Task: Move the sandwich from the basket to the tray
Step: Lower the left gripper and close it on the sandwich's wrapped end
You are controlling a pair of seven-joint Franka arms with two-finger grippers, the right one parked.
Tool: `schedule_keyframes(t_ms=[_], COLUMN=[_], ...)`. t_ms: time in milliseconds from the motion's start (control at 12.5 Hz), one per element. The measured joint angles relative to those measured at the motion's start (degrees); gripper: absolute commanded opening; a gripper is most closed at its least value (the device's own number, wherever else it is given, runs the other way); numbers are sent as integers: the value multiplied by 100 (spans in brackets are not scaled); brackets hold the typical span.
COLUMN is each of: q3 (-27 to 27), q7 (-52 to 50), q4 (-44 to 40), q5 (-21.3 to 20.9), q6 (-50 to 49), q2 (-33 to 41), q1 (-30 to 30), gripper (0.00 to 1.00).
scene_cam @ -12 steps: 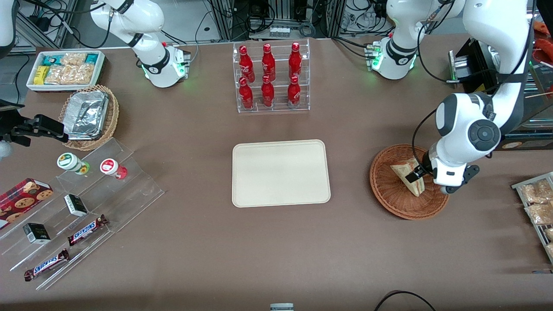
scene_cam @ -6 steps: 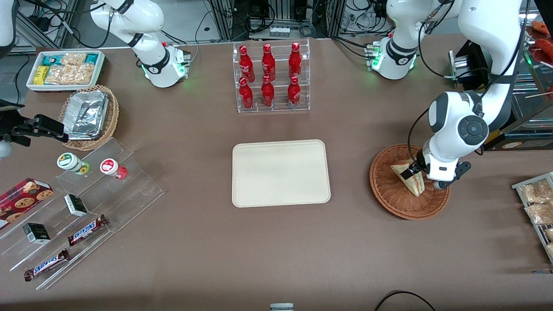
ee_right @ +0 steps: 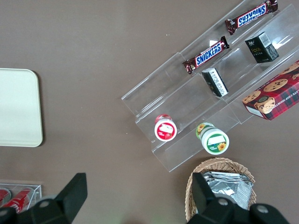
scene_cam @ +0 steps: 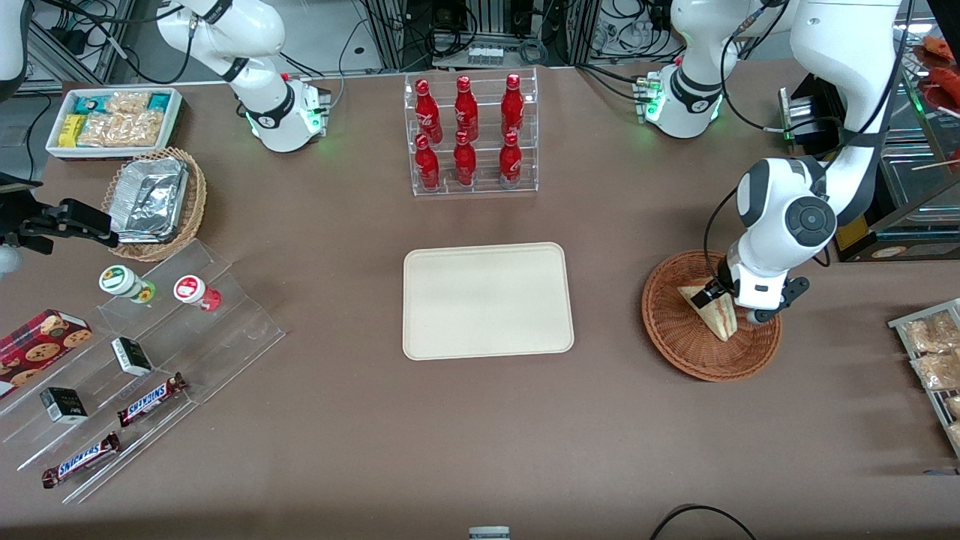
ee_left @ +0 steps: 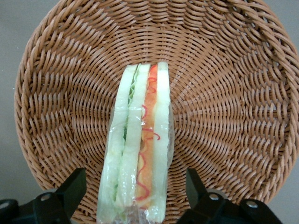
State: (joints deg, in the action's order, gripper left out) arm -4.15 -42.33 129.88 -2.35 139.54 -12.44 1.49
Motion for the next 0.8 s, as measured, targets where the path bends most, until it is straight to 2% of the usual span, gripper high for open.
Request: schedule_keyframes(t_ms=[80,161,562,803], q3=[0,0,0,-8], q7=[0,0,1,2], q4=[6,12,17,-305], q5=[0,0,0,0], q6=[5,9,-40,-742], q2=[0,0,30,197], q1=[0,0,0,7], gripper=[10,0,0,0])
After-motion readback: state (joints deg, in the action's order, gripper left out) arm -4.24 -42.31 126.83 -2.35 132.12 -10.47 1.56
